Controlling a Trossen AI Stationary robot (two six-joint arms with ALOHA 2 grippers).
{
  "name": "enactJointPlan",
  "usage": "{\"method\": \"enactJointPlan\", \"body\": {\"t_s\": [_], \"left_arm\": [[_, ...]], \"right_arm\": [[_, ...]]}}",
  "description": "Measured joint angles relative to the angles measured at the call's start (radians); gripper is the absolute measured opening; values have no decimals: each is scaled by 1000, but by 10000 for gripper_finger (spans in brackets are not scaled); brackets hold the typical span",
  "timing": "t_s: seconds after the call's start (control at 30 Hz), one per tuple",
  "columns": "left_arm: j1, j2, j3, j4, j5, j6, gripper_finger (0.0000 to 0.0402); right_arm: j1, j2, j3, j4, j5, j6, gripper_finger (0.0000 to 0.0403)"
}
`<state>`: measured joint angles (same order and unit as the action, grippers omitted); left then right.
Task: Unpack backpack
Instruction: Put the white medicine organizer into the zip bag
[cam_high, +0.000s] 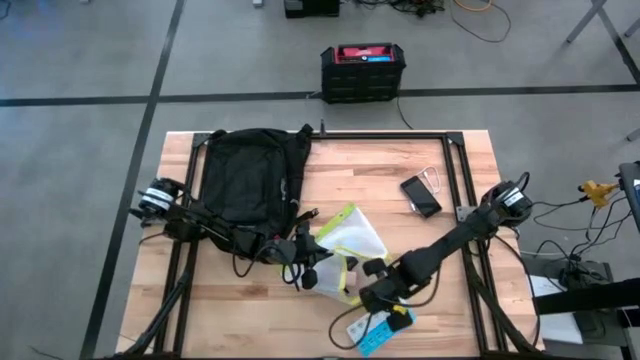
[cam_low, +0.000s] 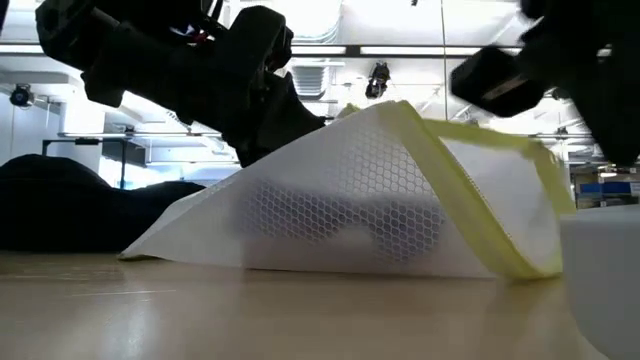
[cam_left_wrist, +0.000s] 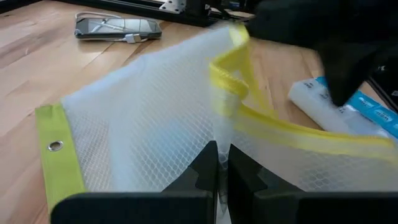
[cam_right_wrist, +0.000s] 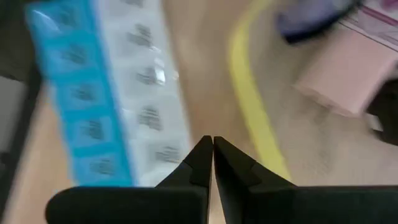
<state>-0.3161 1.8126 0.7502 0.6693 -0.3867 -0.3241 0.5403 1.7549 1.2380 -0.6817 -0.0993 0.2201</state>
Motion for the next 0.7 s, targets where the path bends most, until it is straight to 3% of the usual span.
{"method": "enactJointPlan", "body": {"t_s": [0.17, 0.4, 0.5, 0.7], "left_arm": [[0, 0, 0, 1, 0, 0, 0], [0, 0, 0, 1, 0, 0, 0], [0, 0, 0, -5, 0, 0, 0], [3, 0, 0, -17, 0, 0, 0]], "right_arm": [[9, -1, -4, 9, -61, 68, 42], [-16, -1, -6, 15, -66, 35, 170], [-32, 8, -7, 20, -124, 14, 209], [-41, 58, -7, 56, -226, 4, 232]]}}
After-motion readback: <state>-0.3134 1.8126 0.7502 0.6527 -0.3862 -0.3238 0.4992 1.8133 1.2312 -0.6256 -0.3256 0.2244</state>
